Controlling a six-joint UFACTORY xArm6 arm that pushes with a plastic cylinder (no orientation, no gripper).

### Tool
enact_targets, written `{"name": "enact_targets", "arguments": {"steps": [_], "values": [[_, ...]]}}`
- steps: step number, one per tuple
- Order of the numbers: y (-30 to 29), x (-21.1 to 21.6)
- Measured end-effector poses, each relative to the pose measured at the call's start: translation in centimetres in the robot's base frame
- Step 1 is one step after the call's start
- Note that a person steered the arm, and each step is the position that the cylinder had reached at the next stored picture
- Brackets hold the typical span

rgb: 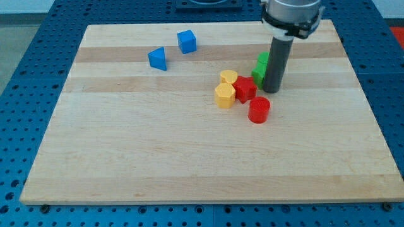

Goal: Move the red circle into the bottom of the red star

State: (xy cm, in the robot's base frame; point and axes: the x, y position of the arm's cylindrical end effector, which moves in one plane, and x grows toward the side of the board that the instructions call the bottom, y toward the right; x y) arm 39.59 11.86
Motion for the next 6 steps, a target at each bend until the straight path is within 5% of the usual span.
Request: {"name": "enact_targets", "arguments": {"steps": [3,6], "values": [[0.6,-3.8],[2.0,6.9]]}}
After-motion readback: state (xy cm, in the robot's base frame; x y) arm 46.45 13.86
